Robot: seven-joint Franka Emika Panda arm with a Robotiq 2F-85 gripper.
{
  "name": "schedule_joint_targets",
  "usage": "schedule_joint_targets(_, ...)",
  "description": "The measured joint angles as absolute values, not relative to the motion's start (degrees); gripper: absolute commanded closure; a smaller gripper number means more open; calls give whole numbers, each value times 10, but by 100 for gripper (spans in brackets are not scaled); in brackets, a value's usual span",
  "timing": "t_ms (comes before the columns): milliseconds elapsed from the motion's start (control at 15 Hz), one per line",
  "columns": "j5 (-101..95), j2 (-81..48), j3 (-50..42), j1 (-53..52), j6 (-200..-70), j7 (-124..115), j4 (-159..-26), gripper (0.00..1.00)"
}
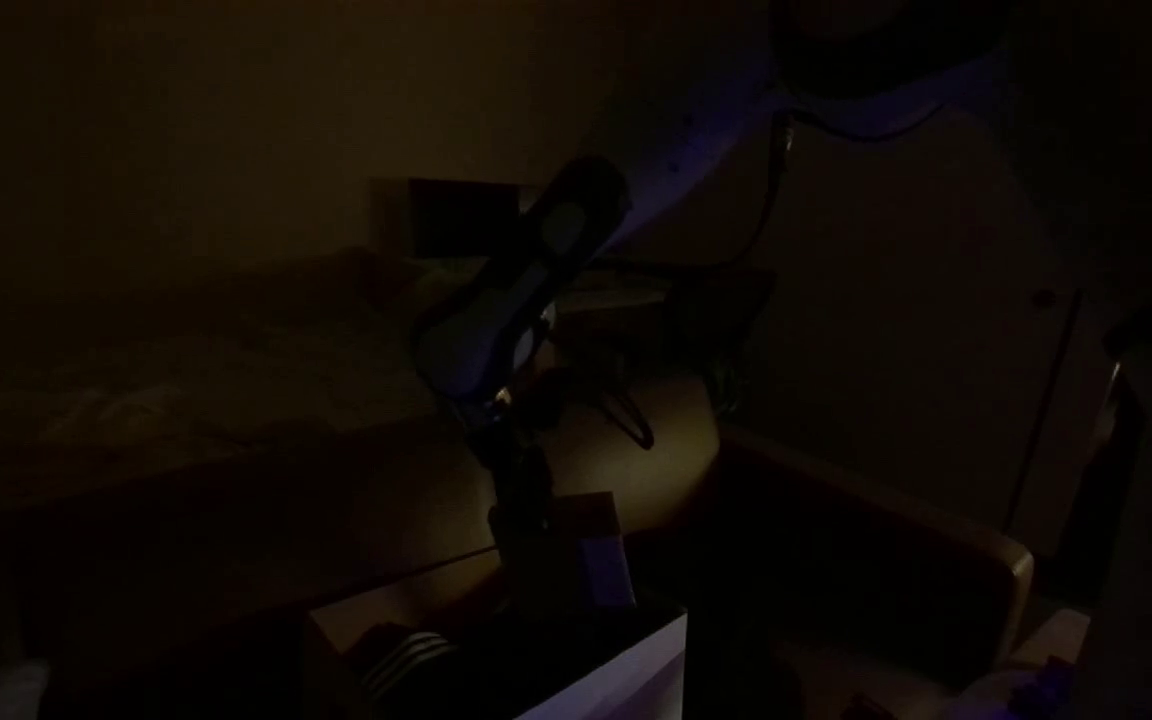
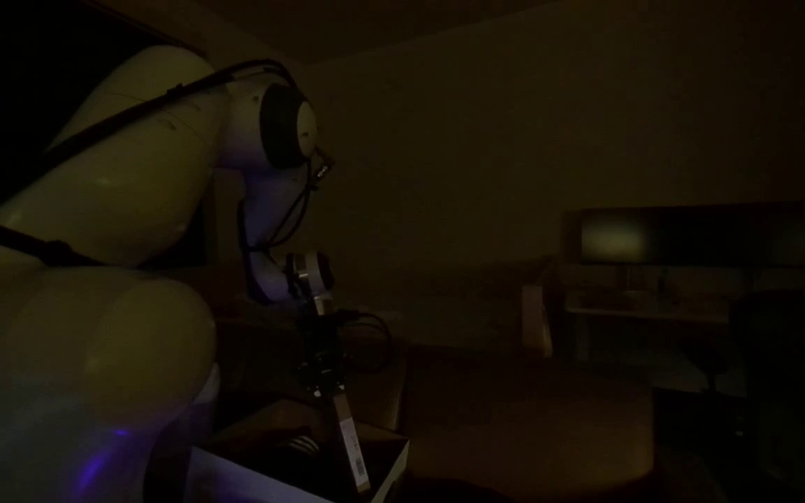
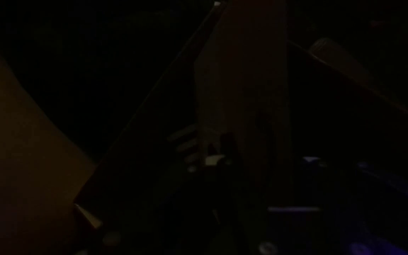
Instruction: Put the book inside the box
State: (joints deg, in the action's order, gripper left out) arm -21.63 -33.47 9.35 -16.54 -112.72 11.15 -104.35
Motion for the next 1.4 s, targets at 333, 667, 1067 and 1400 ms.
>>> schedule_joint_targets(333,-216,-373,93,-169,-1125,110,-1020,94)
schedule_joint_targets(667,-234,-382,84,-179,-1136,73,-1016,94)
schedule_joint_targets(1067,-276,-397,63,-225,-1147,-24,-1016,94)
schedule_joint_targets(1400,-280,-403,57,-239,-1147,-43,-1015,94)
